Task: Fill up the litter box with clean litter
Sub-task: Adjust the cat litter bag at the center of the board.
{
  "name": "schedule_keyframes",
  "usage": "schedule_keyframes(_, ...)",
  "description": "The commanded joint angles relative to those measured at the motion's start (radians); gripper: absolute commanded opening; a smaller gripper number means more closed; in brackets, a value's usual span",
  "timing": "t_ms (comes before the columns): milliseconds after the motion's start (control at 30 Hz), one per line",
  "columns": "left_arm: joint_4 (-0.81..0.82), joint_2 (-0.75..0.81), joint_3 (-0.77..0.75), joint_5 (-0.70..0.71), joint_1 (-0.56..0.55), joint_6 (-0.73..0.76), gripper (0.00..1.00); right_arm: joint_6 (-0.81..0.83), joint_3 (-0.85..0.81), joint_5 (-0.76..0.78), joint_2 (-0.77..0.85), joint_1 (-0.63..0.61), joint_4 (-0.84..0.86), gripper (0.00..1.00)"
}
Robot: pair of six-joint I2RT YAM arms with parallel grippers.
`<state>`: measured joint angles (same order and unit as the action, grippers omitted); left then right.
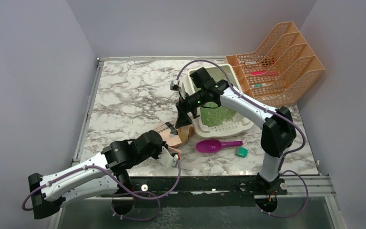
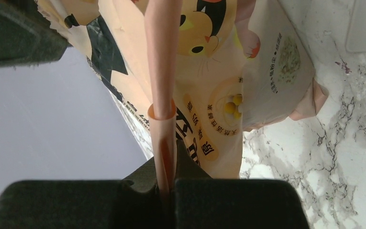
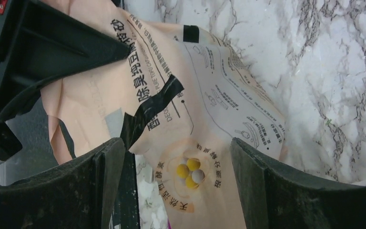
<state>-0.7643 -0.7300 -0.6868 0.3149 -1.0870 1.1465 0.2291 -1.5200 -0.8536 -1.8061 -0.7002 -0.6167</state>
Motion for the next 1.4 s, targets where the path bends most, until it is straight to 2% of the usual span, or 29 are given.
schedule_keyframes(0,-0.072,-0.026,-0.019,0.003,-0.018,-0.033,0.00,0.069,-0.143,-0.079,-0.068,-0.002,-0.134,0.86)
schedule_keyframes(133,-0.072,-0.042,-0.025,0.013,-0.025,-0.048,0.00,0.139,-0.201,-0.131,-0.115,-0.002,-0.228,0.86)
schedule_keyframes(367,-0.072,-0.060,-0.017,0.015,-0.035,-0.079,0.00,0.210,-0.185,-0.141,-0.136,-0.002,-0.295,0.83)
schedule_keyframes(467,-0.072,-0.064,-0.020,0.015,-0.040,-0.086,0.00,0.200,-0.203,-0.093,-0.163,-0.003,-0.301,0.77)
schedule_keyframes(533,-0.072,-0.065,-0.023,0.011,-0.042,-0.088,0.02,0.191,-0.208,-0.077,-0.173,-0.003,-0.294,0.67)
schedule_keyframes(633,-0.072,-0.065,-0.040,-0.007,-0.044,-0.114,0.13,0.182,-0.202,-0.039,-0.169,-0.004,-0.269,0.54)
schedule_keyframes(767,-0.080,-0.079,-0.090,-0.024,-0.044,-0.212,0.33,0.179,-0.158,0.015,-0.132,-0.003,-0.184,0.29)
schedule_keyframes(900,-0.141,-0.135,-0.198,-0.074,-0.044,-0.390,0.44,0.194,-0.082,0.058,-0.076,-0.002,-0.073,0.23)
schedule_keyframes(967,-0.161,-0.152,-0.255,-0.119,-0.044,-0.520,0.46,0.230,-0.039,0.056,-0.052,-0.003,-0.037,0.16)
schedule_keyframes(1167,-0.190,-0.125,-0.339,-0.347,-0.044,-0.761,0.61,0.300,0.052,0.045,-0.003,-0.003,0.061,0.13)
schedule_keyframes(1233,-0.228,-0.116,-0.352,-0.464,-0.044,-0.732,0.70,0.299,0.067,0.041,0.009,-0.003,0.089,0.13)
schedule_keyframes(1367,-0.246,-0.107,-0.427,-0.453,-0.044,-0.746,0.76,0.302,0.084,0.043,0.026,-0.003,0.128,0.13)
